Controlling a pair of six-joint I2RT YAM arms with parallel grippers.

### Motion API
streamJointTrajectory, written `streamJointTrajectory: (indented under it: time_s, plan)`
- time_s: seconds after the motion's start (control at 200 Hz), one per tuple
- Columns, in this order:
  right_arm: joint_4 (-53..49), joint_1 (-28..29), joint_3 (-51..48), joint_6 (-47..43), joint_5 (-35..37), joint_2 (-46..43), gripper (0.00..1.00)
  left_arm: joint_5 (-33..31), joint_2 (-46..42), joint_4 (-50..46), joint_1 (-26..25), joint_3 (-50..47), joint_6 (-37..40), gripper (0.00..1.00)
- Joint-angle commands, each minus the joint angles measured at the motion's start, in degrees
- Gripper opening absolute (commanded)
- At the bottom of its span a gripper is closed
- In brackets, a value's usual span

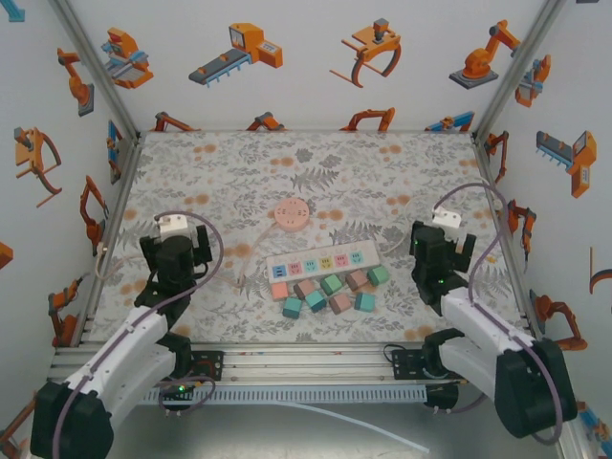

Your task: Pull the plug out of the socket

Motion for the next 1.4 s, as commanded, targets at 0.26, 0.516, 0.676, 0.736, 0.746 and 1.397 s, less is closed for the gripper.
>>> streamJointTrajectory:
  time_s: [0.26, 0.516, 0.676, 0.736, 0.746, 1.397]
  plan:
    - [33.5, -3.7, 5.4, -13.0, -12.9, 26.8, 0.97, 5.3, 9.7, 13.6, 9.8, -2.9, -6.5, 0.97]
    - [46.4, -12.7, -3.4, -6.2, -29.8, 26.8, 0.97, 16.0, 19.6, 27.1, 13.1, -2.5, 0.0, 0.97]
    - [44.8, -14.2, -0.5, -6.5, -34.2, 30.2, 0.96, 22.0, 32.2, 40.1, 13.0, 0.5, 5.8, 0.97]
    - [39.6, -14.3, 1.4, -5.7, -33.1, 29.2, 0.94, 23.2, 37.8, 42.0, 13.1, 2.4, 6.5, 0.97]
    - [40.1, -14.3, 1.5, -5.7, -32.7, 29.6, 0.93, 23.3, 39.0, 42.8, 13.1, 2.5, 6.6, 0.97]
    - [38.6, -14.3, 2.3, -3.5, -27.5, 29.5, 0.99, 31.5, 43.4, 39.0, 17.1, 6.3, 4.7, 0.97]
